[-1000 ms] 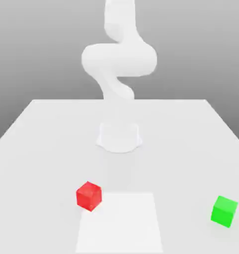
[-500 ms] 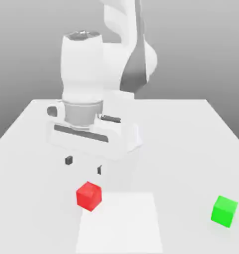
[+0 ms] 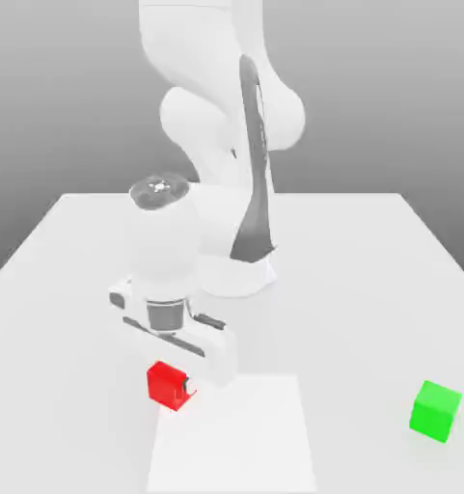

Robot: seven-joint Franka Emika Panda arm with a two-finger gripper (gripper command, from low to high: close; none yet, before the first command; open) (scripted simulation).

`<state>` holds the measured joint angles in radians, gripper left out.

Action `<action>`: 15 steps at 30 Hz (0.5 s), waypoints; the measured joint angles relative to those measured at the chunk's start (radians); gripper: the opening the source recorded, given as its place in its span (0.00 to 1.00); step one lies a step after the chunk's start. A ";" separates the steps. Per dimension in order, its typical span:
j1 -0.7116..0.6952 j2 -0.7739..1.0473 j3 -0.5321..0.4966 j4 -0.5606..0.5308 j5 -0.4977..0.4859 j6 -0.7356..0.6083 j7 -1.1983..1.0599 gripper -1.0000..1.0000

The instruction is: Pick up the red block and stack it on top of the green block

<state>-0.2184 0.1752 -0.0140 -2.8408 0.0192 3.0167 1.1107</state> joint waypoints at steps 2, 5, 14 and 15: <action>0.005 -0.063 -0.007 -0.009 -0.005 -0.054 0.004 0.00; -0.002 -0.169 -0.003 -0.024 -0.017 -0.145 0.012 0.00; 0.339 -0.137 0.169 0.181 -0.064 -0.326 0.071 0.00; 0.384 -0.123 0.193 0.211 -0.067 -0.343 0.077 0.00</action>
<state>0.1657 0.0521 0.1787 -2.6296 -0.0482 2.6733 1.1880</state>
